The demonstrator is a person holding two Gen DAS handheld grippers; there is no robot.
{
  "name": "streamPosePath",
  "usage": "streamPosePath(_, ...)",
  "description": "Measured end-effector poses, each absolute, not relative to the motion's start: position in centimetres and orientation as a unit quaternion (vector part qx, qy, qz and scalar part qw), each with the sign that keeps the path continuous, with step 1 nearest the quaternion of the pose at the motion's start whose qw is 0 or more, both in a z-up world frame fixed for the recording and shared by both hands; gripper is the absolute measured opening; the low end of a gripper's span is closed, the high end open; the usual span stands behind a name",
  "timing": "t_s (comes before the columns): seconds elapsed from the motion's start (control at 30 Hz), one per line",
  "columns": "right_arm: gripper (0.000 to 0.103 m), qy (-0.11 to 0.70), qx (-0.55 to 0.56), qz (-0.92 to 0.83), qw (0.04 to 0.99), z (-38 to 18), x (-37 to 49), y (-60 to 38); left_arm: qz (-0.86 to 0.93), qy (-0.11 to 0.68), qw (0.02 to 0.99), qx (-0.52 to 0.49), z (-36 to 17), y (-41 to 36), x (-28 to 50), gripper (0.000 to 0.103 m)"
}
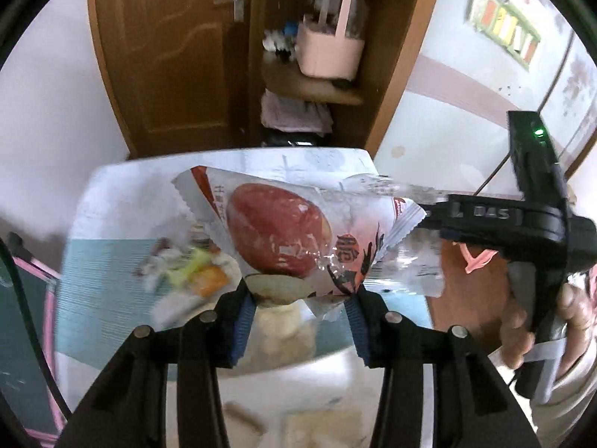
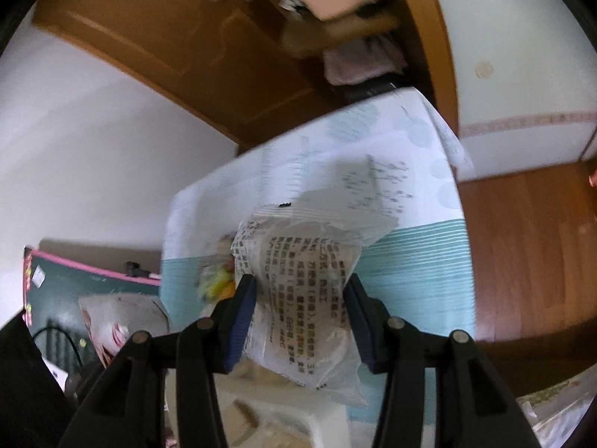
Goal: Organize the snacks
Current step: 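Carry both packs over the white tray and release them inside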
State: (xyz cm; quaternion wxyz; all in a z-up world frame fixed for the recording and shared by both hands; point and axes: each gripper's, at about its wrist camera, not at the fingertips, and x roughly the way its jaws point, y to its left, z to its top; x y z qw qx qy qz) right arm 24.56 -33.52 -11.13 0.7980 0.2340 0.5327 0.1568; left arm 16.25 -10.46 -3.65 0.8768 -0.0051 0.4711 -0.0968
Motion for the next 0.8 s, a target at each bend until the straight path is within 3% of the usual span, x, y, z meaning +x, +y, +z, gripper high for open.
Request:
streamPosePath(0.3,0.049,0.509,0.206,0.207,0.809,-6.0,13.6,-27.3,-0.066,0.499,0.864,0.019,-3.9,-2.0,9.0,0.045)
streamPosePath(0.8,0.054,0.574,0.177,0.169,0.782,-9.6,3.0,-21.5,-0.098,0.551,0.827,0.051,-7.5,-0.6,2.7,0.053)
